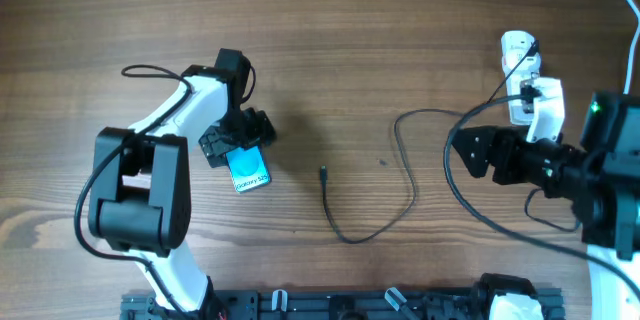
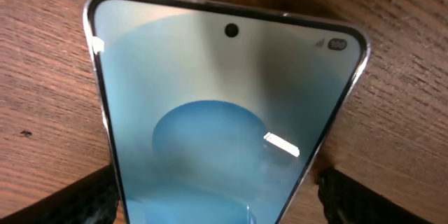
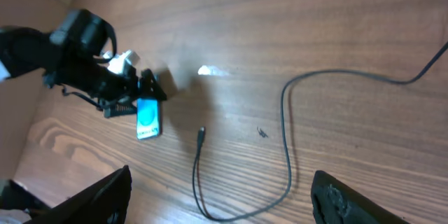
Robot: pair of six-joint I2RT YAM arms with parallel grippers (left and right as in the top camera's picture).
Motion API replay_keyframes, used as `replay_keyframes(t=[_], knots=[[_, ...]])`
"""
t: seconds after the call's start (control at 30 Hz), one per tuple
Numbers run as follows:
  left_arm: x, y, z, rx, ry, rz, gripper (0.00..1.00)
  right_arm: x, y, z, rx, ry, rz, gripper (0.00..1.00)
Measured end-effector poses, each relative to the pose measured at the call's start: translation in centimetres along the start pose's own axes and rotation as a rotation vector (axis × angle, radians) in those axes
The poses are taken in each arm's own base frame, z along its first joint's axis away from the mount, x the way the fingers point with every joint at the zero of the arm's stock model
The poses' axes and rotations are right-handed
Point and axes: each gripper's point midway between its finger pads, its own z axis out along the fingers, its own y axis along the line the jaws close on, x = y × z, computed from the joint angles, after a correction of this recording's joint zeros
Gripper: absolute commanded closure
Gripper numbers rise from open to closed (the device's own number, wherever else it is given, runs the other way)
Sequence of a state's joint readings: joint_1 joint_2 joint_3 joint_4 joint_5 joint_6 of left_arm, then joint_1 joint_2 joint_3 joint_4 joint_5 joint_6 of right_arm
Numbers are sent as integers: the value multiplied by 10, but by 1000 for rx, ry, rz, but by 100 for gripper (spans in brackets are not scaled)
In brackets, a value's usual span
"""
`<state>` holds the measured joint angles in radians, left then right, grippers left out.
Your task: Plug charger to phone and switch on socket
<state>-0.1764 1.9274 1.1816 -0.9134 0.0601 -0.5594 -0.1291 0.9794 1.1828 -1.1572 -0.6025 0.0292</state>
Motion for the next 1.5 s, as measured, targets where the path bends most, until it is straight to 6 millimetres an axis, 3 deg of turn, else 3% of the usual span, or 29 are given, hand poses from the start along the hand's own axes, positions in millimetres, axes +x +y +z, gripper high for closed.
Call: replay_keyframes(t=[0.07,0.17,0.4,0.6,0.73,1.03,1.13,1.27,1.43,1.5], knots=[[1,1,0,-1,-4,4,21,4,2,10,-15,49,-4,16],[1,1,0,1,-6,4,24,10,9,24,-45,117,-23,9],[-1,0,0,9,-19,27,31,27,27,61,-107,274,-36,3],[4,-1,-1,35,13,115,33,62,31,98,-176,438,-4,0],[19,-23,-7,173,99,180,32,74,49,127,-316,514,-14,0],[57,-67,-26,474,299,264,32,105,90,211,-443,611,-66,4],[65,-75,-33,538,337,274,31,118,106,237,-465,628,-67,11],[68,-78,-36,564,349,277,31,131,125,251,-488,638,-80,21],[69,-80,-38,577,354,279,31,136,124,261,-388,621,-64,39],[68,-80,-38,577,353,279,31,138,122,264,-352,615,-61,52]])
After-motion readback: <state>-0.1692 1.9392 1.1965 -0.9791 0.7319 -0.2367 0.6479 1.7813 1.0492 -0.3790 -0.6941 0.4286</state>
